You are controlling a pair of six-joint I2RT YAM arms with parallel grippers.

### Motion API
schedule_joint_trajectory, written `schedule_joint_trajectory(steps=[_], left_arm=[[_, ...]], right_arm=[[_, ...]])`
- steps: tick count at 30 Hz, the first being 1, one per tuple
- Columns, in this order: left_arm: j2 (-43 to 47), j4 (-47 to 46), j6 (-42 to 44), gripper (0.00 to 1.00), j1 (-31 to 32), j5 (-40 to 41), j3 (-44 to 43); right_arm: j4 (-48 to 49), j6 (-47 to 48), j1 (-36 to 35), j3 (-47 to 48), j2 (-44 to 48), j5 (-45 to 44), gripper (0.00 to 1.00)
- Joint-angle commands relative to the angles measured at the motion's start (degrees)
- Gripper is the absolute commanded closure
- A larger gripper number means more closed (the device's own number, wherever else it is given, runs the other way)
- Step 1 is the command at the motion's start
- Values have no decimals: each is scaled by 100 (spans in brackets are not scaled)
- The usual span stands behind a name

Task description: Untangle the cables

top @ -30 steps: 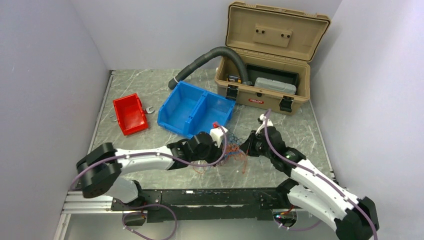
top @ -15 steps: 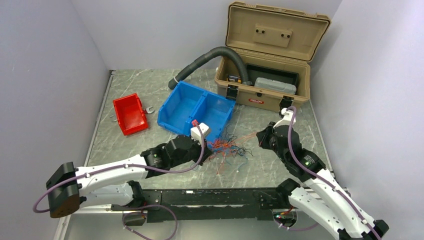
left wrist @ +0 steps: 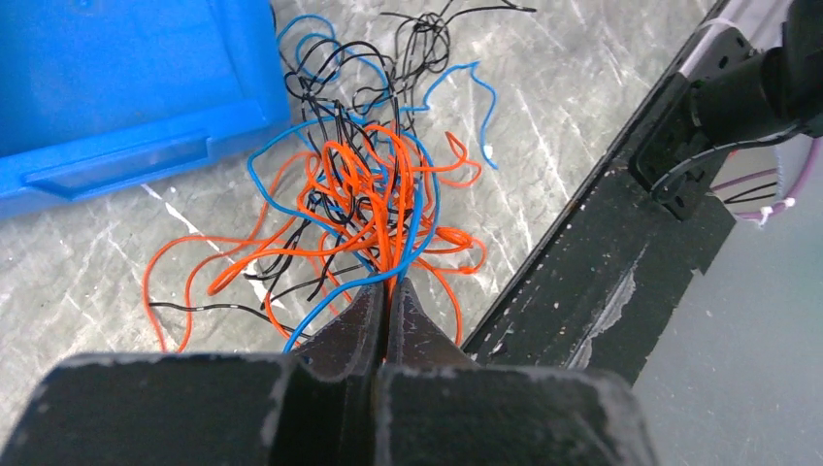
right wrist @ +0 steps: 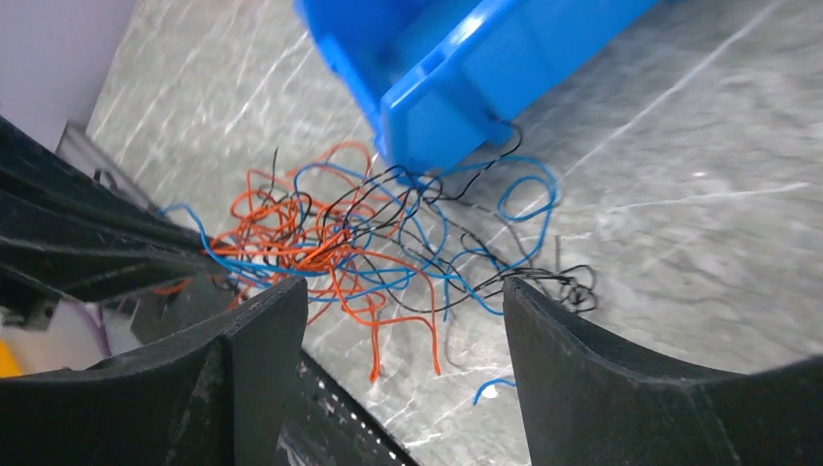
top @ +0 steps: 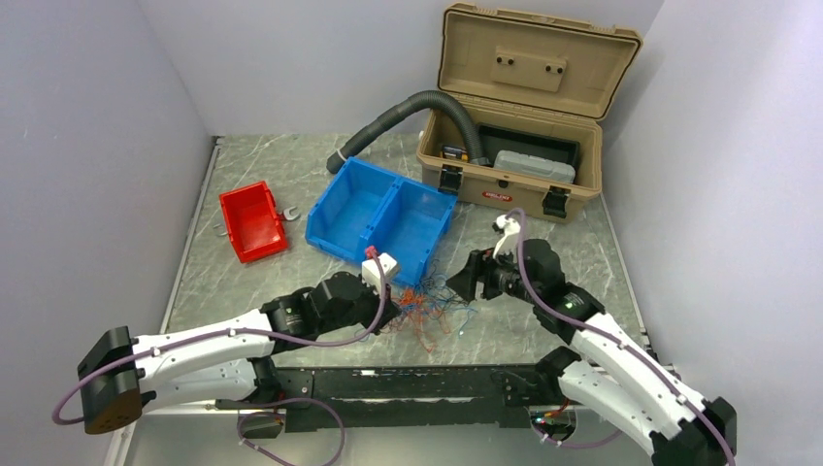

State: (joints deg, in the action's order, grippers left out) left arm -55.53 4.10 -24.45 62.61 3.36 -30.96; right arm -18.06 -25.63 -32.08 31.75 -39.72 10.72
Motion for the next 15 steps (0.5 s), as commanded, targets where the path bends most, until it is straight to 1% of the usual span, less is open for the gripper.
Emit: schedule_joint_trajectory(steps=[1,2,4,5,6,8,9,10,13,15], left_arm=[[149,-359,214,100,6,-439,-34],[98,-491,226,100,6,-510,-47],[-112,-427,201,100,6,-578,-118],[-240,-420,146,93,6,-595,-169],[-391,-255,80,80,10,-610,-237],[-691,-161,-28,48,6,-683,-354],[-769,-139,-94,37,6,-716,-385],[-815,-98,-162,30,7,-669,-406],[-991,280,-402,17,-20,-198,-536],[-1247,635,-555,19,-183,-121,-723]], right_arm=[[1056,272,-46,-250,-420,1495,26],[1157,251,-67,-299,-495,1547,26],[1342,143,-163,-404,-631,1513,26],[1454,63,-211,-450,-692,1477,26],[1525,-2,-274,-498,-746,1415,27],[1569,-148,-433,-585,-798,1150,27],[1558,-214,-506,-627,-795,979,27],[1545,-282,-555,-672,-777,830,27],[1485,-553,-683,-843,-661,419,28],[1444,-817,-768,-969,-607,165,30]])
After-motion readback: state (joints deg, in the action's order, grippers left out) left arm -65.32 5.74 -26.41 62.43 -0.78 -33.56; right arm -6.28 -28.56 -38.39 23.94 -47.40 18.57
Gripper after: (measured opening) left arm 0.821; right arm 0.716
